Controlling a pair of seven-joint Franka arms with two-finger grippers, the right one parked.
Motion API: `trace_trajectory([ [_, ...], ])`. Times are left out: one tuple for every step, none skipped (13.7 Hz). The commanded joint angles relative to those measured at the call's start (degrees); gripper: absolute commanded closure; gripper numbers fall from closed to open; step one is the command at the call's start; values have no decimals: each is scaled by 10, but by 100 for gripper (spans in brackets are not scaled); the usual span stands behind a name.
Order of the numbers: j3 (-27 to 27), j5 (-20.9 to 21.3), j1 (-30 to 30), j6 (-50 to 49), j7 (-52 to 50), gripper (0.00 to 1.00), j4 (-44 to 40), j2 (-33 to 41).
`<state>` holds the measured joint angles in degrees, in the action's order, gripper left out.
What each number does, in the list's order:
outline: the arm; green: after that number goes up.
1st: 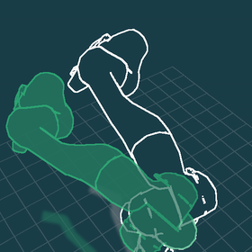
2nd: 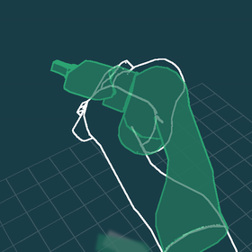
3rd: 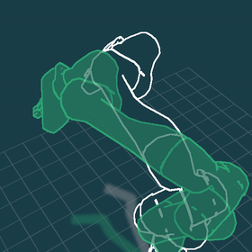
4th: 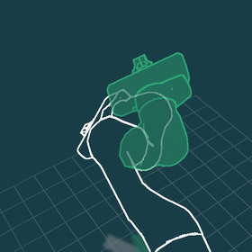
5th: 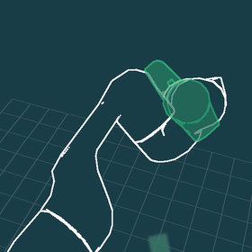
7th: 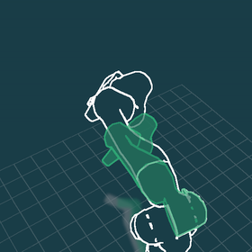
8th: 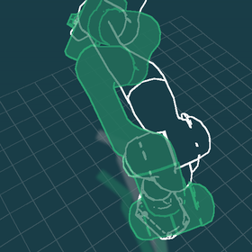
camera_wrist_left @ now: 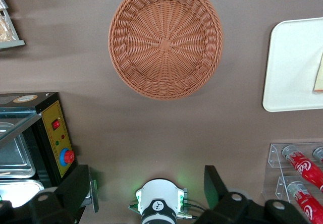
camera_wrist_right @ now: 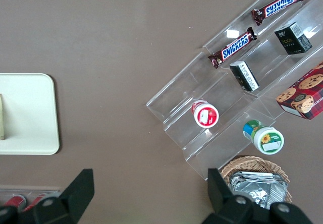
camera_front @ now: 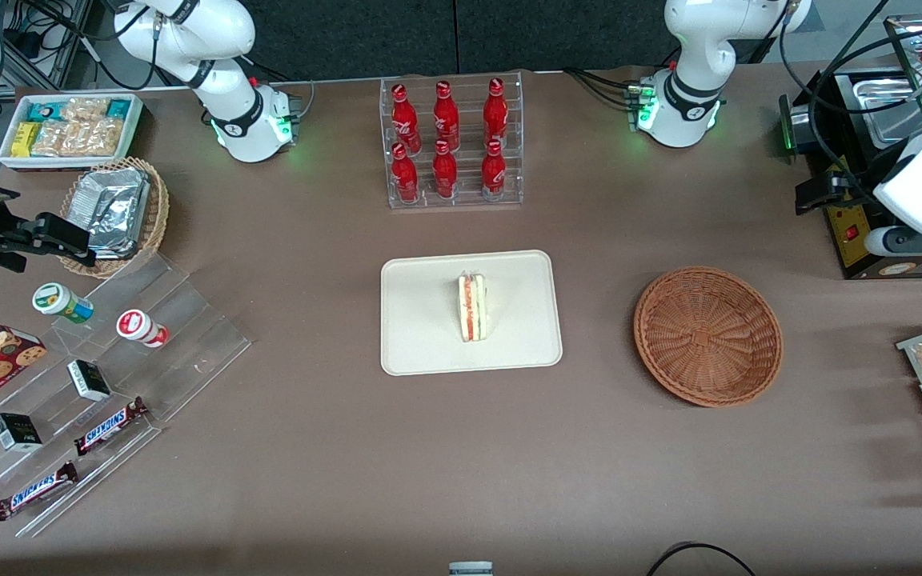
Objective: Place sandwich from basket to tray
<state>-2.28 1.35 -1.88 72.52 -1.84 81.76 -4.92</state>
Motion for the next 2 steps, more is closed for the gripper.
trace_trajectory([
  [8,-8,-1,-5,24,0,-7,6],
  [7,-2,-2,-5,20,0,-11,1],
])
